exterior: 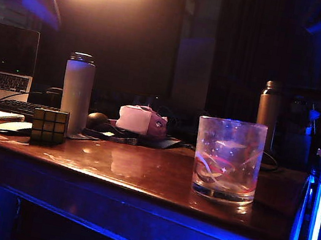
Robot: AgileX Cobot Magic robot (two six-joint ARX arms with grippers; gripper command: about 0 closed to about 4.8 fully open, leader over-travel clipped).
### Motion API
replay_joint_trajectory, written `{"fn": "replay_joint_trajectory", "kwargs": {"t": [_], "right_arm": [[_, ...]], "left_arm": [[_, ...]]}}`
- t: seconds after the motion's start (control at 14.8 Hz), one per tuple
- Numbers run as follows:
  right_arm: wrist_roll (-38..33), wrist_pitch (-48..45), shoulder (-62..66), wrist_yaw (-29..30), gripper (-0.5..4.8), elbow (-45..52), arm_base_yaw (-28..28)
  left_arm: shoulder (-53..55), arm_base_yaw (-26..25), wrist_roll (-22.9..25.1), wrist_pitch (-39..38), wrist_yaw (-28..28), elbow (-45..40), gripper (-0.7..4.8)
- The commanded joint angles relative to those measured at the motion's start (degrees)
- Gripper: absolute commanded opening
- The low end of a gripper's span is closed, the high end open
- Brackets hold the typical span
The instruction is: Stack the Rubik's Cube on top of the glass cup.
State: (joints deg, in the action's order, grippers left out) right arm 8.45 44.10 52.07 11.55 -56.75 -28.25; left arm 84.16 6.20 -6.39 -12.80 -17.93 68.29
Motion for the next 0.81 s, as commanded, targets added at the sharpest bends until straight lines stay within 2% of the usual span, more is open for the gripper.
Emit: {"fn": "replay_joint_trajectory", "kwargs": {"t": [0.07,0.14,0.2,0.27,0.54,0.74,0.81], "right_arm": [[0.04,-2.34,0.13,-0.07,-0.01,-0.17,0.00],[0.04,-2.36,0.17,-0.07,-0.01,-0.17,0.00],[-0.09,-2.32,0.17,-0.04,-0.01,-0.17,0.00],[-0.59,-2.34,0.17,0.07,-0.01,-0.17,-0.02],[-0.96,-2.36,0.17,0.15,-0.01,-0.15,-0.02],[-0.94,-2.38,0.17,0.15,-0.01,-0.17,-0.02],[-0.94,-2.38,0.17,0.15,-0.01,-0.17,-0.02]], "left_arm": [[8.55,1.09,-4.09,6.43,-0.11,0.81,2.76],[11.56,1.99,-4.37,6.49,0.42,2.21,4.12],[14.27,3.10,-4.63,6.45,2.03,4.00,4.79],[16.41,4.15,-5.05,6.38,4.90,5.92,4.79],[20.11,7.19,-12.79,5.77,15.63,10.60,4.79],[20.83,7.21,-17.25,2.49,21.40,10.69,4.79],[21.38,7.21,-17.59,1.86,21.29,10.69,4.79]]}}
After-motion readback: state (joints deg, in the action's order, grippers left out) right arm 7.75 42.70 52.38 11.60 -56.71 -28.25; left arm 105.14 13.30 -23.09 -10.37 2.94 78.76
